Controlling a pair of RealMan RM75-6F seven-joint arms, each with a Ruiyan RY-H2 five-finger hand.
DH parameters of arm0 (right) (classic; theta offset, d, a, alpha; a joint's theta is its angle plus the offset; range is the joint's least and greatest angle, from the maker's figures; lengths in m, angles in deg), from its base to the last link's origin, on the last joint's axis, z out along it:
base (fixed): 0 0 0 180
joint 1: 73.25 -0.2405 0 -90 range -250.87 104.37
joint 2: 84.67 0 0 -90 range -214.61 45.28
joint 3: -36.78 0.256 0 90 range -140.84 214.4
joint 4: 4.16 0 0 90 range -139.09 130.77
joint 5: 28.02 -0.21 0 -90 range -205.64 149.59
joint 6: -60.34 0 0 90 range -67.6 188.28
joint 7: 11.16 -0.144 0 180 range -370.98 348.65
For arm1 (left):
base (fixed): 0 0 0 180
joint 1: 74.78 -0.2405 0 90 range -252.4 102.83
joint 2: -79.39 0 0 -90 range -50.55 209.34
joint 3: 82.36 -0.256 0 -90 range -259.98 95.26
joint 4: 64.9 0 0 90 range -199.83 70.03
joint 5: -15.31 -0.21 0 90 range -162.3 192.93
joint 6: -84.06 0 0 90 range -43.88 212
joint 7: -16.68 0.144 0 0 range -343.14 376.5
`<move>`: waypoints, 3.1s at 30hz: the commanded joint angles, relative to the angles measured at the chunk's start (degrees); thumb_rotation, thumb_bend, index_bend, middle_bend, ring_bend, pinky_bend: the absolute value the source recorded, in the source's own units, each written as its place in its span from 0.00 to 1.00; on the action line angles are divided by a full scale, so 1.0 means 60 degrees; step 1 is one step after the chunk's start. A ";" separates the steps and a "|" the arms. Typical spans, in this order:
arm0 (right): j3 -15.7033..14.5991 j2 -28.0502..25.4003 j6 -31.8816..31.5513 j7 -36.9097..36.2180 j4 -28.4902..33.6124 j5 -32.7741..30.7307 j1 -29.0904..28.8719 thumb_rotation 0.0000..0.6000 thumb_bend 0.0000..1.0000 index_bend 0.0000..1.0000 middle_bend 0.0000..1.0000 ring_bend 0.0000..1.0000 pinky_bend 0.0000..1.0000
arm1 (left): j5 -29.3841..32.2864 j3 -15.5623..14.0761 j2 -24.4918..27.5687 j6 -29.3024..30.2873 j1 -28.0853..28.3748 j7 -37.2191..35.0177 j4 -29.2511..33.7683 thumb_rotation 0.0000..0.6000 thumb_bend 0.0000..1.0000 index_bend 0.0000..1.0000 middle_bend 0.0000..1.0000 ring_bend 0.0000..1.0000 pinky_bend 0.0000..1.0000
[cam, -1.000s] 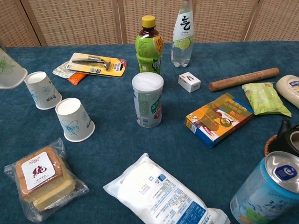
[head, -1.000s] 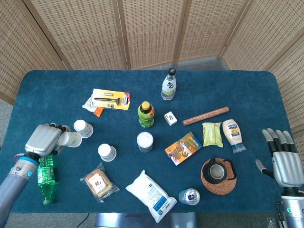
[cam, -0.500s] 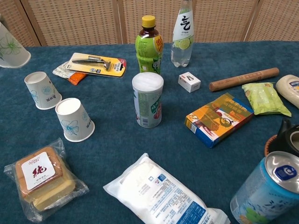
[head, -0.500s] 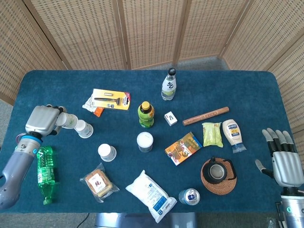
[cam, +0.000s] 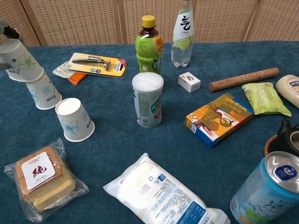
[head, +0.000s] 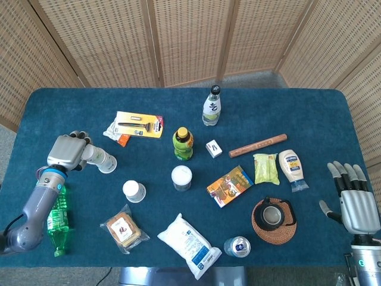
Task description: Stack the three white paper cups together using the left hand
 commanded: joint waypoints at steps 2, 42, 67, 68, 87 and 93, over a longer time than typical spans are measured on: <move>-0.0011 -0.0001 0.0004 0.0004 0.0010 0.0013 0.0000 1.00 0.30 0.00 0.00 0.00 0.00 | 0.0072 -0.0059 -0.0096 0.0077 0.0057 0.0041 -0.0036 1.00 0.51 0.30 0.11 0.10 0.35; -0.0013 -0.0012 0.0006 -0.0006 0.0027 0.0004 -0.0001 1.00 0.30 0.00 0.00 0.00 0.00 | 0.0749 -0.0668 -0.1165 0.0043 0.0246 0.0548 -0.0928 1.00 0.50 0.00 0.00 0.00 0.32; -0.0019 0.0005 0.0024 -0.0044 -0.0005 0.0002 -0.0009 1.00 0.30 0.00 0.00 0.00 0.00 | -0.0187 -0.0624 -0.1943 -0.0016 0.0049 -0.0193 -0.1771 1.00 0.51 0.31 0.40 0.28 0.50; -0.0021 0.0007 0.0024 -0.0046 -0.0003 0.0005 -0.0009 1.00 0.30 0.00 0.00 0.00 0.00 | -0.0213 -0.0601 -0.1869 0.0018 0.0041 -0.0206 -0.1688 1.00 0.51 0.31 0.40 0.28 0.50; -0.0062 0.0074 0.0053 0.0014 0.0032 0.0036 -0.0017 1.00 0.31 0.00 0.00 0.00 0.00 | -0.1062 0.0277 0.1300 0.0491 0.0188 -0.0657 0.3185 1.00 0.51 0.31 0.40 0.28 0.50; -0.0062 0.0077 0.0045 0.0018 0.0022 0.0033 -0.0011 1.00 0.31 0.00 0.00 0.00 0.00 | -0.0900 0.0039 0.2005 0.0404 0.0273 -0.0362 0.4213 1.00 0.51 0.31 0.40 0.28 0.49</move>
